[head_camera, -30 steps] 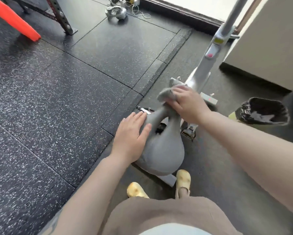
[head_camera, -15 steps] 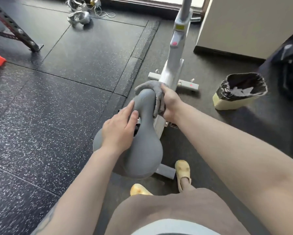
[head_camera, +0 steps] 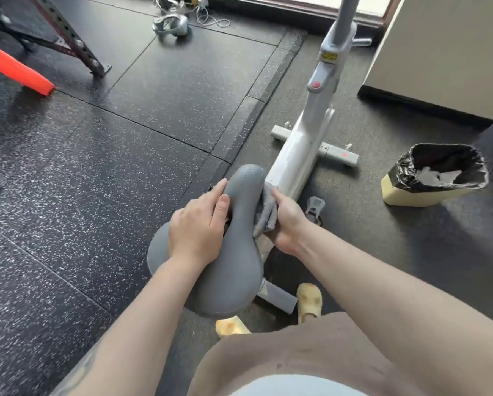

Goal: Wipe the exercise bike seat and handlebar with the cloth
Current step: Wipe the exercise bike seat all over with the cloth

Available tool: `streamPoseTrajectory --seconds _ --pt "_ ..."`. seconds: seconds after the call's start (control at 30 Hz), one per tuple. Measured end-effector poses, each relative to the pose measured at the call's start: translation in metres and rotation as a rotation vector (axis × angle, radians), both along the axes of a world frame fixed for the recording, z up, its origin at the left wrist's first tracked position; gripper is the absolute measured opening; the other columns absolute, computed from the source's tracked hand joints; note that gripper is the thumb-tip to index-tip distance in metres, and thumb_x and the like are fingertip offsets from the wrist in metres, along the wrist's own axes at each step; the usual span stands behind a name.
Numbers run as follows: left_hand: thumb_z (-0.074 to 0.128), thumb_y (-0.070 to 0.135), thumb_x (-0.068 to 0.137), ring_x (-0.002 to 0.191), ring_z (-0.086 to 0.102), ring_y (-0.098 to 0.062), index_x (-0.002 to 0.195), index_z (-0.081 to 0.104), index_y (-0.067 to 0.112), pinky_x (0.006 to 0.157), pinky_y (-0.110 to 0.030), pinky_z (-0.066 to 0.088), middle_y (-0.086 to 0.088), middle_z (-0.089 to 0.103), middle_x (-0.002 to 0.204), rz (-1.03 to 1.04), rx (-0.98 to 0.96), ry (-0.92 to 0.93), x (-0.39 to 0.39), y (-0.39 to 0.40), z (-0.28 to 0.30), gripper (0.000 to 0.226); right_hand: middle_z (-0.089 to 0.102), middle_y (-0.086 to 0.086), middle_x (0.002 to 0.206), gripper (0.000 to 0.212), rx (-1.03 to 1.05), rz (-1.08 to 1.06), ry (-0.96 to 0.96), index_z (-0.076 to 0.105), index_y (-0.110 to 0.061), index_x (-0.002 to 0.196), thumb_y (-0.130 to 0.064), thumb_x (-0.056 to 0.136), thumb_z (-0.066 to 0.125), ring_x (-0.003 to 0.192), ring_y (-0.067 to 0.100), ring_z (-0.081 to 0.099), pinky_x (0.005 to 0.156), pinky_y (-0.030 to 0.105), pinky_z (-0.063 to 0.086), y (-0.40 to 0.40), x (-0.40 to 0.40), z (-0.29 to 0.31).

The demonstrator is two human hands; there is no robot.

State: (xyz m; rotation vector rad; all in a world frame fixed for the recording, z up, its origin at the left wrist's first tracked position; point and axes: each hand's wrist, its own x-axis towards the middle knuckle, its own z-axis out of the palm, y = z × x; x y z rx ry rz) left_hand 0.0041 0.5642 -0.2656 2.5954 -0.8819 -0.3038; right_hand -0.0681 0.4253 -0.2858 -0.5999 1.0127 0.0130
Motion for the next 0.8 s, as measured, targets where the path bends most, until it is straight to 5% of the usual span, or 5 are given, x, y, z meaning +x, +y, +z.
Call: streamPoseTrajectory --seconds 0.1,0.33,0.43,0.6,0.8 --pt "0.017 0.049 0.092 0.112 0.054 -0.022 0.140 0.037 0.037 0.088 -0.038 0.034 0.007 0.061 0.127 0.003 0.012 -0.031 -0.001 -0.001 -0.001 0.053 0.066 0.019 0.093 0.048 -0.325 0.208 0.082 0.058 -0.007 0.120 -0.043 0.097 0.037 0.080 0.033 0.064 0.073 0.038 0.051 -0.017 0.010 0.003" --pt "0.020 0.046 0.093 0.109 0.057 -0.025 0.139 0.042 0.033 0.086 -0.038 0.039 0.004 0.063 0.125 0.016 0.050 -0.086 -0.006 -0.004 0.003 0.053 0.029 0.001 0.152 0.040 -1.361 0.483 -0.064 0.043 -0.026 0.138 -0.031 0.099 0.040 0.140 0.022 0.022 0.117 0.034 0.016 0.013 0.015 0.011" --pt "0.015 0.048 0.094 0.107 0.059 -0.024 0.138 0.043 0.033 0.085 -0.038 0.040 0.005 0.064 0.123 0.016 0.032 -0.105 -0.007 -0.004 0.003 0.055 0.008 -0.005 0.160 0.047 -1.544 0.673 -0.131 0.029 -0.038 0.145 -0.038 0.098 0.037 0.146 0.020 -0.001 0.115 0.035 0.009 0.015 -0.018 0.008" --pt "0.015 0.048 0.093 0.104 0.060 -0.027 0.134 0.048 0.029 0.084 -0.039 0.042 0.001 0.066 0.120 0.027 0.011 -0.117 -0.008 -0.005 0.004 0.057 0.045 0.001 0.140 0.038 -1.591 1.035 0.060 0.052 -0.023 0.129 -0.037 0.099 0.033 0.135 0.025 0.031 0.106 0.042 0.033 -0.021 0.051 0.030" --pt "0.017 0.050 0.093 0.086 0.064 -0.030 0.097 0.063 0.018 0.071 -0.036 0.044 -0.003 0.070 0.092 0.057 -0.060 -0.131 -0.013 -0.003 0.010 0.056 0.034 -0.006 0.152 0.045 -1.930 1.117 -0.117 0.040 -0.030 0.140 -0.040 0.096 0.038 0.144 0.022 0.018 0.111 0.049 0.022 -0.004 0.010 0.023"
